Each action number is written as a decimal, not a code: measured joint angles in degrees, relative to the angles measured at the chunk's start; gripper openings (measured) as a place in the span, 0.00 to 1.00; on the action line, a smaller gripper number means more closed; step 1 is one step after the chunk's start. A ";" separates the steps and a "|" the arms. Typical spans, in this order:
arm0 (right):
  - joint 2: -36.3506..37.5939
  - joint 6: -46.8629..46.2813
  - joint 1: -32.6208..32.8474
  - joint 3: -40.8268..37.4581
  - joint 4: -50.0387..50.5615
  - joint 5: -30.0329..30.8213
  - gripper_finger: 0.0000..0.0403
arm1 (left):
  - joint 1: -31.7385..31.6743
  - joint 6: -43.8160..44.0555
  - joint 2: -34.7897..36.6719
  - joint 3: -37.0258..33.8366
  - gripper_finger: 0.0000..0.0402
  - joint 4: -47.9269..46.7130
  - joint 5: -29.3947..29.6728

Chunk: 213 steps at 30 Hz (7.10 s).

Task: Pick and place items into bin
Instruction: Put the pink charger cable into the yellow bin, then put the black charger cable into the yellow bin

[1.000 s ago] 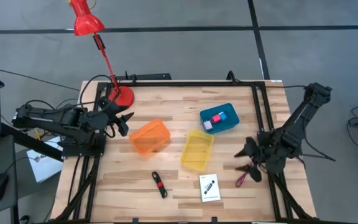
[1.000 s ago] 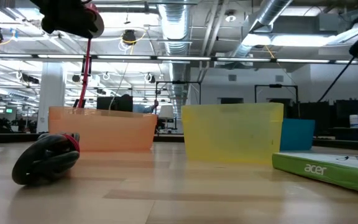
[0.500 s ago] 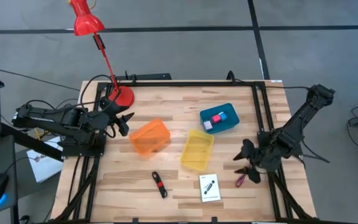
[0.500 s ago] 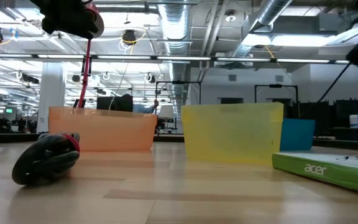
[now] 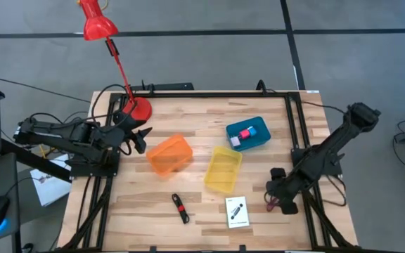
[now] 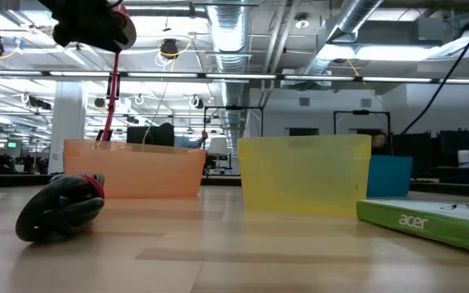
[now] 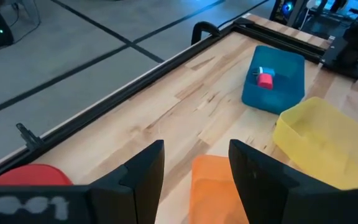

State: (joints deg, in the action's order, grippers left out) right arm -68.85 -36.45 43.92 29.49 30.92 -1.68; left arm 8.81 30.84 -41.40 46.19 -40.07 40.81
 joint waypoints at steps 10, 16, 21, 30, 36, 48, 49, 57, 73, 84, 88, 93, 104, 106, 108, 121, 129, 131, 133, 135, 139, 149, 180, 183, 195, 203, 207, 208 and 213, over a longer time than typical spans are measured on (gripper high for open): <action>-9.52 3.26 2.38 1.54 2.68 -2.00 0.71 | 0.01 0.49 -0.79 0.00 0.42 0.02 -0.67; -10.63 4.02 5.17 1.54 3.16 4.51 0.70 | 0.01 0.49 -2.01 0.00 0.42 0.02 -1.07; -11.12 3.31 5.58 2.82 3.85 5.38 0.62 | -0.01 0.45 -3.34 0.00 0.42 -0.05 -2.02; -11.33 -1.05 5.34 5.62 3.76 7.24 0.15 | -0.01 0.39 -4.44 0.00 0.42 0.10 -2.11; -11.16 -2.02 2.31 11.01 5.01 16.19 0.05 | 0.01 0.34 -4.33 0.00 0.42 0.13 -2.09; -11.14 8.33 -17.63 20.48 3.73 41.01 0.02 | 0.01 -0.16 -4.35 0.00 0.42 0.13 -2.09; -11.14 8.71 -20.04 20.55 0.82 39.63 0.02 | 0.01 -0.10 -4.35 0.00 0.42 0.13 -2.07; -11.14 28.50 -31.03 20.71 -17.09 29.91 0.01 | -0.01 -0.03 -4.35 0.00 0.42 0.10 -2.07; -17.22 63.37 -30.93 18.14 -20.69 13.57 0.00 | -0.01 -0.01 -4.37 0.00 0.42 -0.05 -3.09; -27.36 64.43 -31.63 21.55 -18.59 13.58 0.02 | -0.01 0.19 -4.75 0.04 0.42 -0.03 -3.57; -29.56 63.59 -31.47 23.71 -13.80 13.59 0.05 | -0.02 0.21 -4.77 0.04 0.42 -0.05 -3.58; -32.11 63.44 -31.84 27.15 -9.90 14.35 0.10 | 0.01 0.21 -4.72 0.04 0.42 0.05 -3.58; -33.70 61.55 -32.50 33.62 -2.57 15.46 0.25 | -0.01 0.40 -4.75 0.04 0.42 0.03 -4.84; -33.40 60.95 -32.40 35.28 -0.08 16.39 0.28 | -0.02 2.10 -4.75 0.04 0.42 0.05 -5.77; -33.37 59.66 -31.95 37.41 2.66 16.99 0.29 | 0.00 3.62 -4.75 0.04 0.42 -0.14 -6.43; -33.34 54.33 -28.89 56.56 20.44 16.71 0.27 | 1.25 -9.62 -8.86 0.04 0.42 4.67 -27.71; -25.77 45.84 -29.09 67.22 39.70 16.57 0.27 | 5.97 -26.01 -25.08 0.02 0.42 25.44 -43.58; -21.43 45.35 -29.11 67.63 39.74 16.56 0.27 | 6.76 -28.01 -28.68 0.02 0.42 27.70 -44.84; -16.65 44.83 -29.05 67.69 38.11 15.30 0.27 | 7.57 -28.54 -31.78 0.02 0.42 28.12 -44.83; -12.22 43.70 -29.02 67.52 36.29 13.53 0.27 | 8.14 -28.24 -34.64 0.02 0.42 28.11 -44.70; -4.21 42.36 -28.97 64.77 32.23 11.83 0.27 | 9.55 -27.42 -40.26 0.02 0.42 29.80 -46.35; 6.68 37.85 -28.96 56.57 26.54 12.11 0.27 | 13.84 -32.15 -51.01 2.67 0.42 36.36 -53.41; 2.15 38.47 -29.05 52.75 26.05 12.24 0.27 | 17.80 -47.08 -52.51 3.10 0.42 32.03 -43.83; 2.15 38.50 -29.05 52.77 26.04 12.23 0.27 | 17.67 -47.05 -54.71 3.16 0.42 32.75 -43.35; 2.15 38.44 -29.05 52.82 27.55 12.23 0.27 | 18.13 -47.70 -60.84 5.66 0.41 32.18 -40.78; 2.15 38.52 -29.05 52.82 28.52 12.20 0.27 | 18.04 -48.65 -59.58 8.35 0.15 29.28 -33.00; 2.15 38.45 -29.05 52.82 28.98 12.21 0.27 | 17.68 -53.76 -58.10 12.84 0.15 27.43 -19.52; 2.15 38.45 -29.05 52.82 28.93 12.20 0.27 | 17.21 -55.49 -57.95 14.17 0.15 27.38 -16.42; 2.02 38.43 -29.05 52.82 28.85 12.20 0.27 | 11.40 -58.43 -57.92 20.84 0.15 30.38 -7.20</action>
State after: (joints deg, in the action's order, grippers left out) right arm -66.83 1.98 14.87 82.30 59.77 10.52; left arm 20.22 -27.59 -99.33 67.04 -9.69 33.60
